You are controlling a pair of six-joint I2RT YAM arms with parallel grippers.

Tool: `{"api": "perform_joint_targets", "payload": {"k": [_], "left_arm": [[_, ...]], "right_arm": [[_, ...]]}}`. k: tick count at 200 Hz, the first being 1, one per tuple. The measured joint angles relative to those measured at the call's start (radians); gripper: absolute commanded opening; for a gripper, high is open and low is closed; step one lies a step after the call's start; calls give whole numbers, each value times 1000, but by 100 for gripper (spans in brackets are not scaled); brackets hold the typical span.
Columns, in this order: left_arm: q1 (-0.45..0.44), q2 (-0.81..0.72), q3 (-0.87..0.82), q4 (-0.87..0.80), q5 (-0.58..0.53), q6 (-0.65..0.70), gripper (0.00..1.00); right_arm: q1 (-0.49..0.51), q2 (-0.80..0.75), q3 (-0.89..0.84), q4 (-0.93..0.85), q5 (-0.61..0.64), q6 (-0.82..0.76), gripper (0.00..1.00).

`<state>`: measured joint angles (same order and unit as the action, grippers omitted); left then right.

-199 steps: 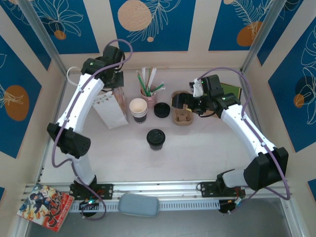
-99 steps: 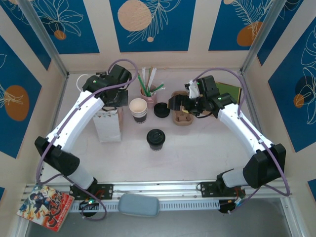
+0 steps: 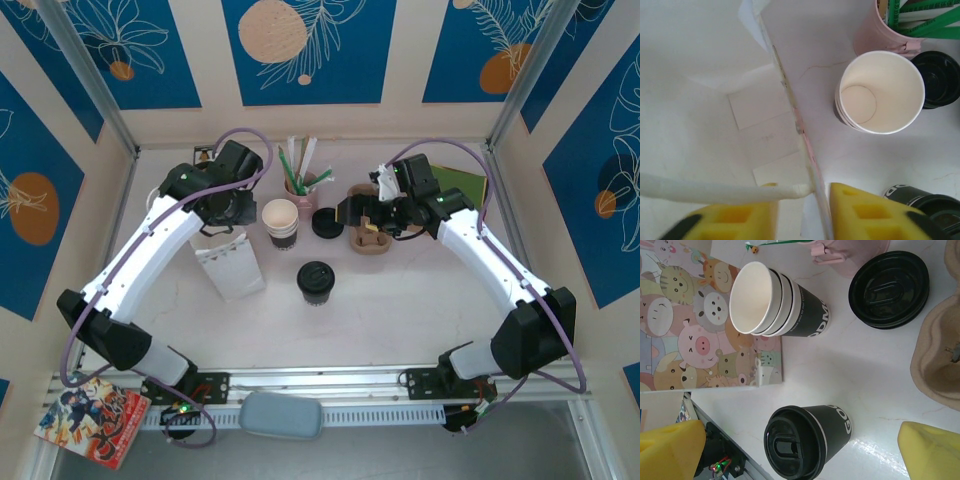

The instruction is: Pack the takeout coffee

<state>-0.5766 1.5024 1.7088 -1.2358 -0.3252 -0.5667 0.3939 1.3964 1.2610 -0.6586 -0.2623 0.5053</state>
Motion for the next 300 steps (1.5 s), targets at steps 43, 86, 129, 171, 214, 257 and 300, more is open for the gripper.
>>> {"api": "perform_joint_targets", "payload": {"k": [43, 86, 129, 171, 214, 257, 300], "left_arm": [[20, -8, 42, -3, 11, -4, 51], [72, -9, 145, 20, 38, 6, 50], [95, 24, 237, 39, 61, 30, 43], [98, 73, 282, 65, 101, 67, 17], [99, 89, 284, 86, 172, 55, 18], [87, 106, 284, 109, 220, 36, 30], [76, 122, 284, 121, 240, 21, 37]], "right_arm": [[8, 0, 0, 0, 1, 0, 99], [19, 1, 0, 0, 4, 0, 99], [19, 2, 0, 0, 16, 0, 99], [19, 2, 0, 0, 20, 0, 99], [19, 2, 0, 0, 23, 0, 99], [19, 14, 0, 0, 23, 0, 99], [19, 22, 13, 0, 19, 0, 99]]}}
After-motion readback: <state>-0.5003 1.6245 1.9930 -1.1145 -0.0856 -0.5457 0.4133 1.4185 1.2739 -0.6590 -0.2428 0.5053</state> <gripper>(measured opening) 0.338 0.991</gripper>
